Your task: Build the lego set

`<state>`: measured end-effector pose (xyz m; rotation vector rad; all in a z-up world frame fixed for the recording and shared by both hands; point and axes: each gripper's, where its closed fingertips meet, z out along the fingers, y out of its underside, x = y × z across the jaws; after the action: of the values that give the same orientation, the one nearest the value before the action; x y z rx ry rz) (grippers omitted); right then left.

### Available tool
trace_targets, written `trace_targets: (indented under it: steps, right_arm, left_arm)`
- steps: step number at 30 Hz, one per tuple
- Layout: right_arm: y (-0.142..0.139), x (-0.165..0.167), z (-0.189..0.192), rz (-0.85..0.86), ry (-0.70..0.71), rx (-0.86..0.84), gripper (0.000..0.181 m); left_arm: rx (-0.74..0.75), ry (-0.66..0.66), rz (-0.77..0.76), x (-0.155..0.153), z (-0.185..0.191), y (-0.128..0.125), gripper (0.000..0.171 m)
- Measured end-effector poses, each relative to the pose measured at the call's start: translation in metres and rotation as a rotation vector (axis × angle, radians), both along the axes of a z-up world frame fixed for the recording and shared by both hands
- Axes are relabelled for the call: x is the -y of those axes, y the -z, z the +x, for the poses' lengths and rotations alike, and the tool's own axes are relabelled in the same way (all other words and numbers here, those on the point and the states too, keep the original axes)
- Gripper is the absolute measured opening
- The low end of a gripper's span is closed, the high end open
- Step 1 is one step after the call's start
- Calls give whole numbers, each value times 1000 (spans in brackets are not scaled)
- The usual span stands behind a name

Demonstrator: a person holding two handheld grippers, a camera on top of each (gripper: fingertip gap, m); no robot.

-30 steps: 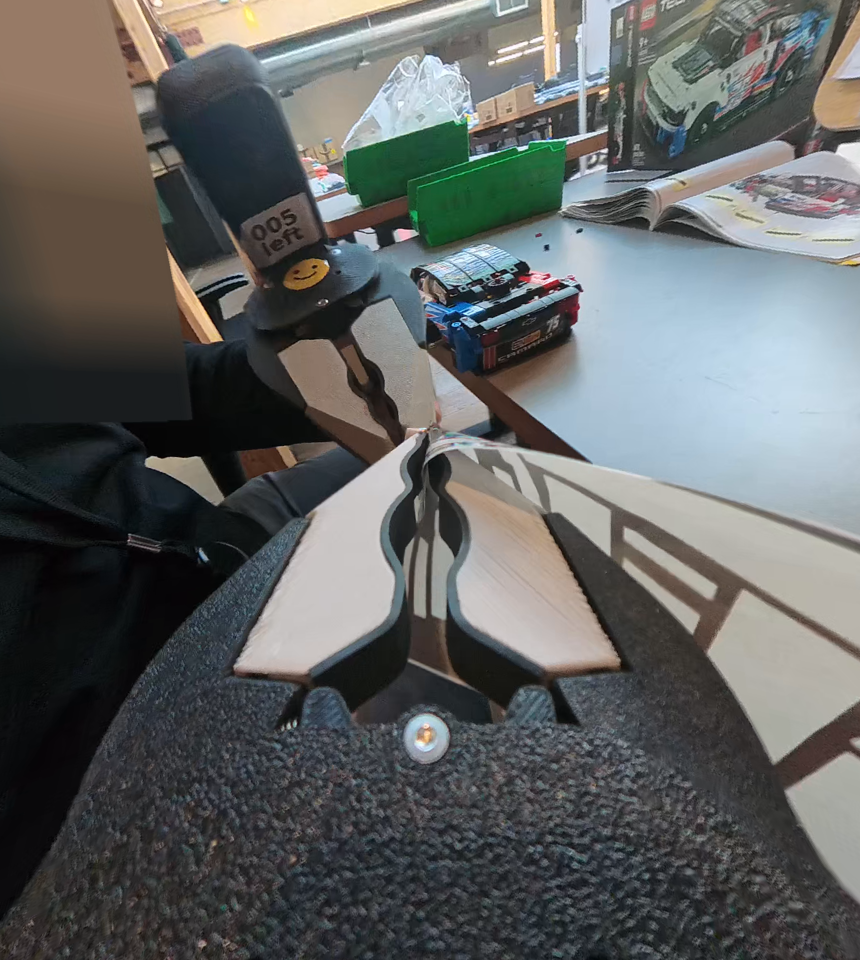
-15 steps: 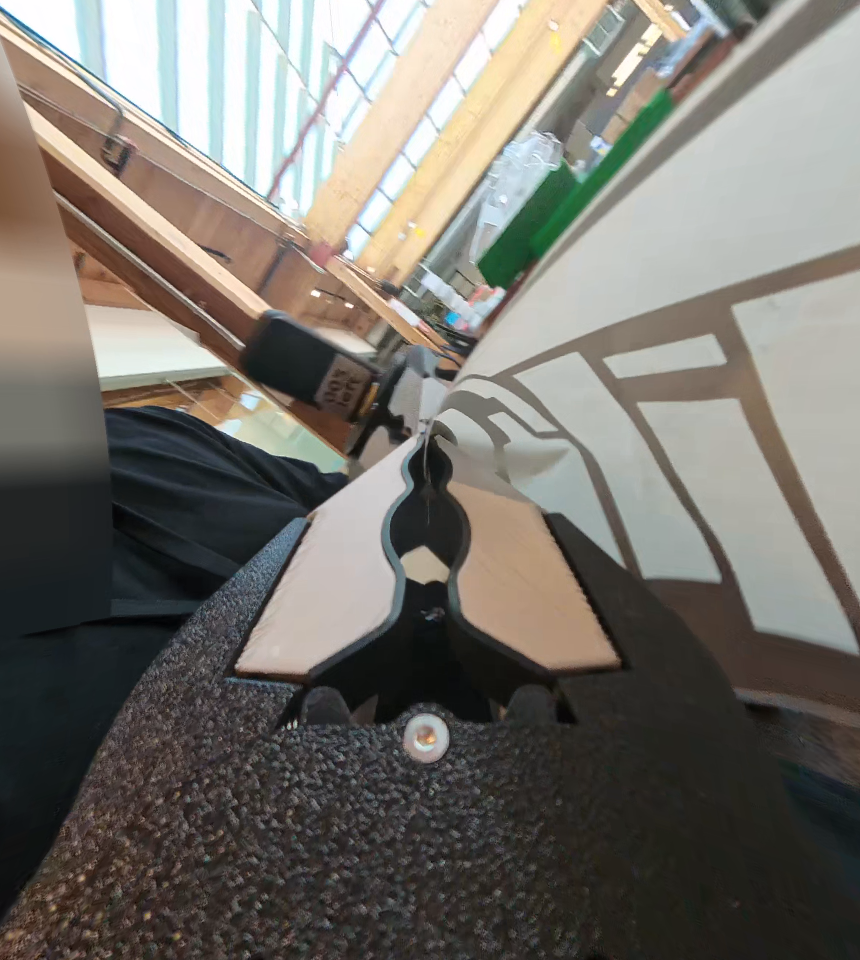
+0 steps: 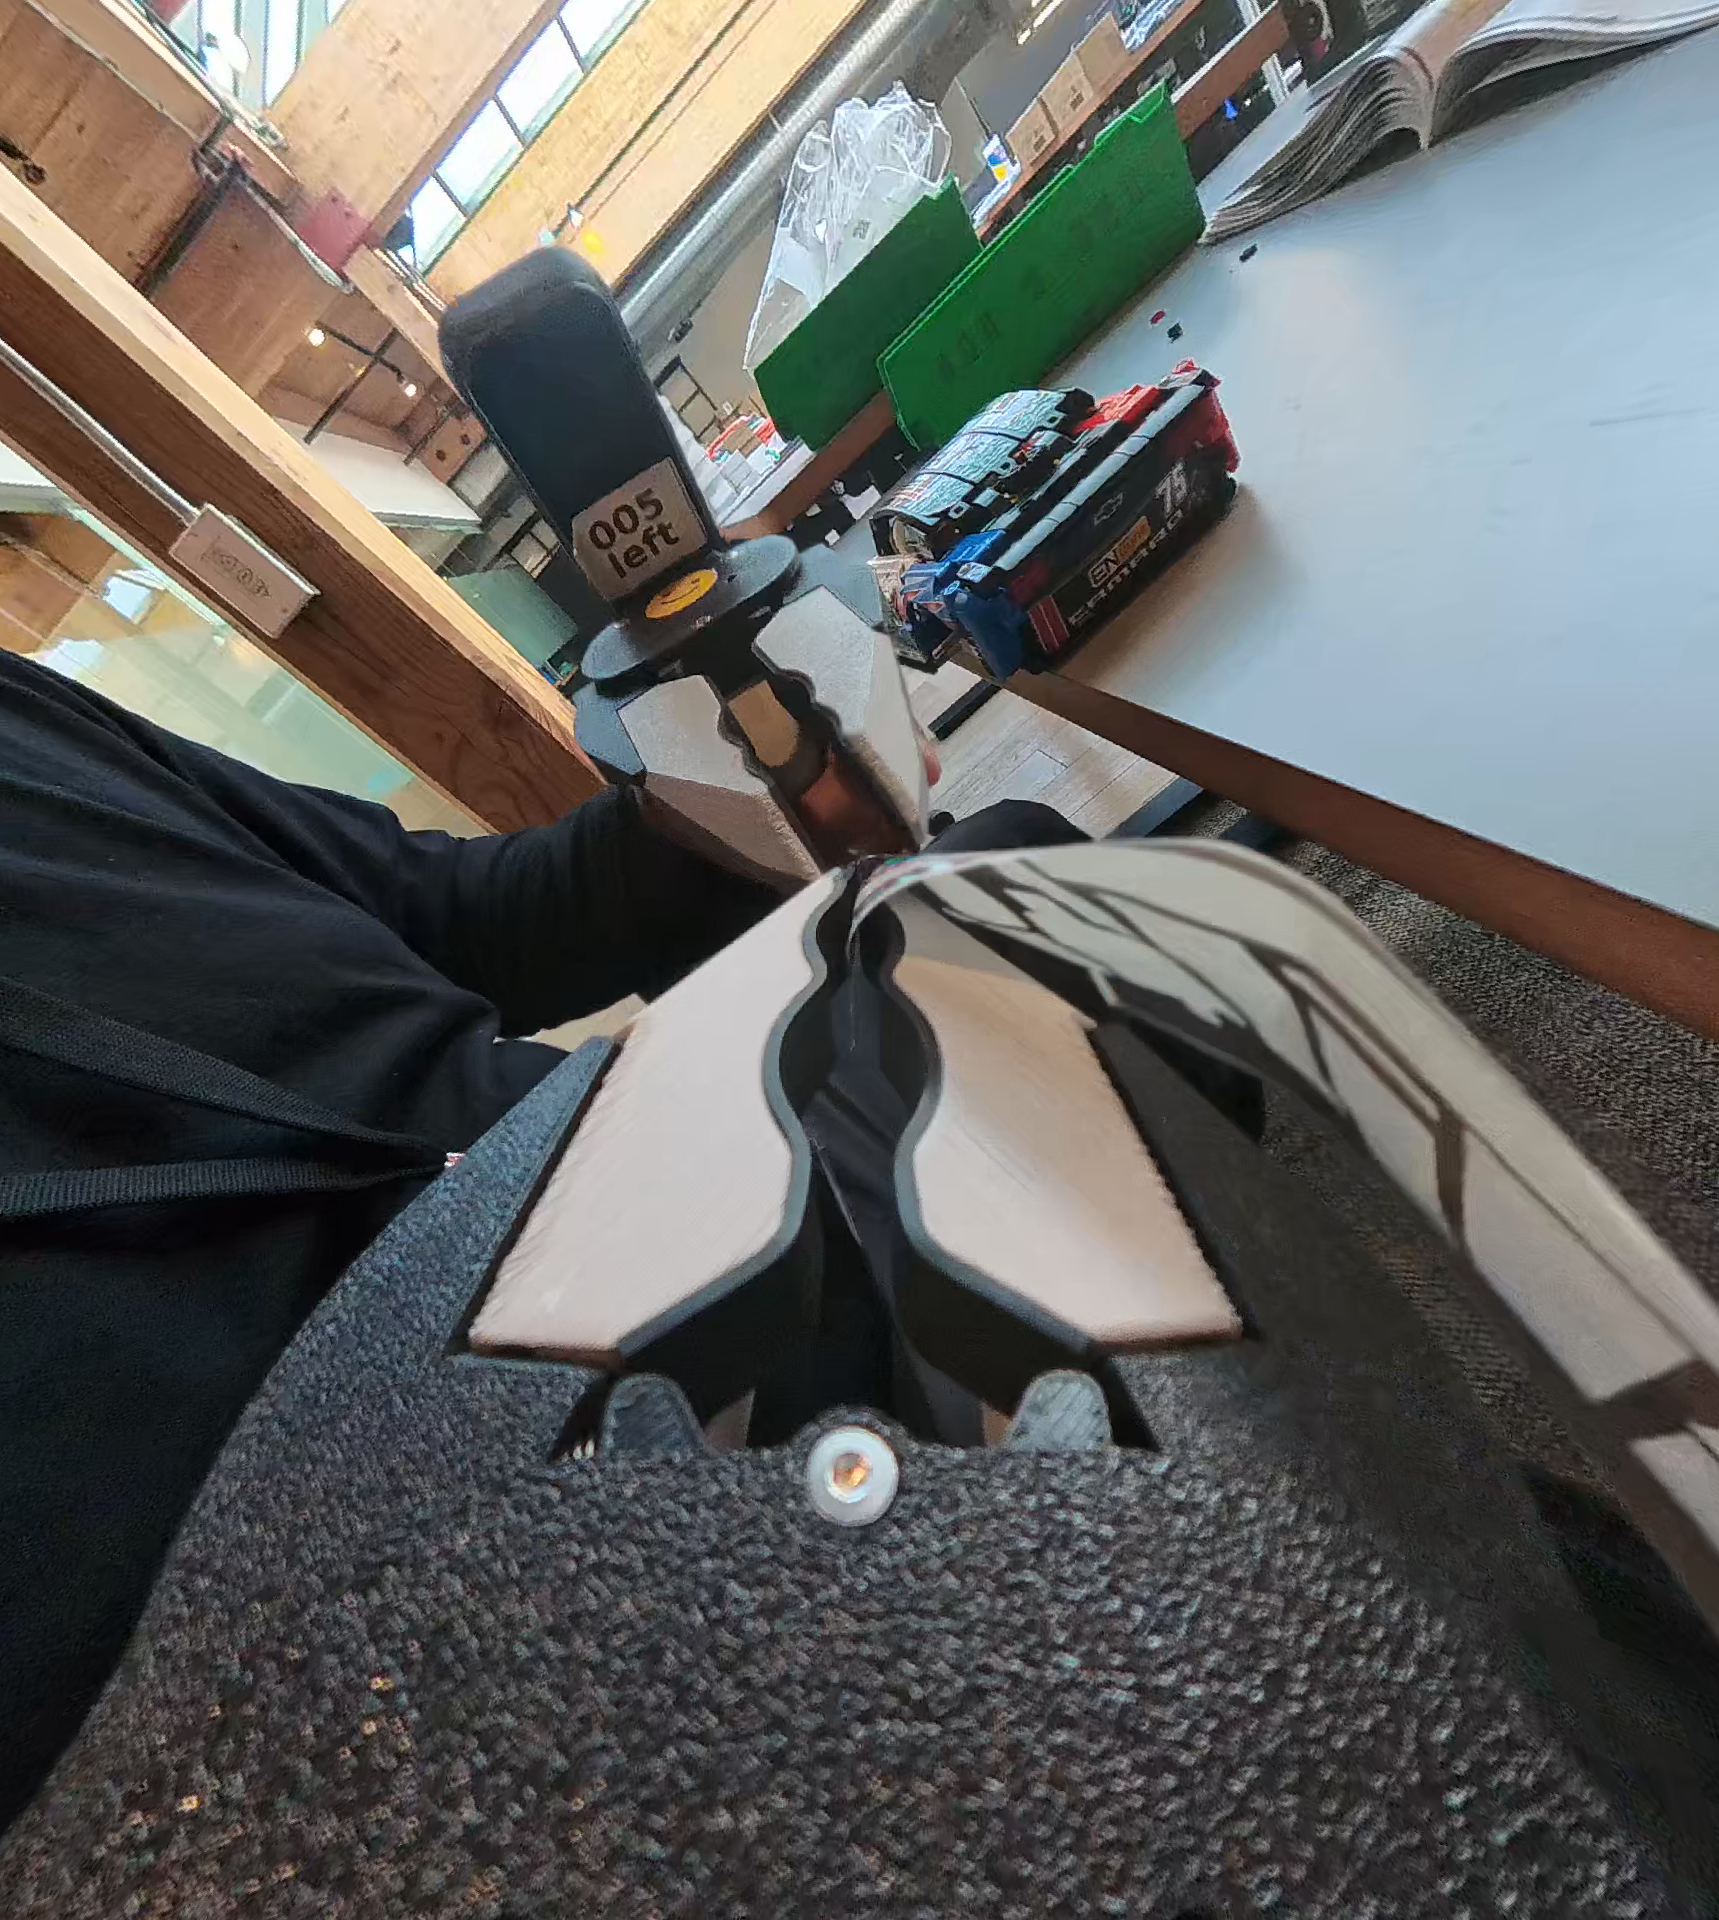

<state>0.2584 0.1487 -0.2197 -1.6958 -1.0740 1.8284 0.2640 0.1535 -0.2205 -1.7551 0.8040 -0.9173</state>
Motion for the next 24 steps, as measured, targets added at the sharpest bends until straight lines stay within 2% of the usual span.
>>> trace_targets:
  steps: [4, 8, 24]
  right_arm:
    - [3, 0, -2, 27, 5, 24, 0]
    - [6, 1, -2, 77, 15, 50, 0]
    - [12, 0, -3, 158, 31, 97, 0]
  left_arm:
    - [-39, 35, 0, 2, 4, 0, 9]
    - [-4, 61, -67, 2, 4, 1, 6]
    - [35, 56, -143, -2, -1, 9, 0]
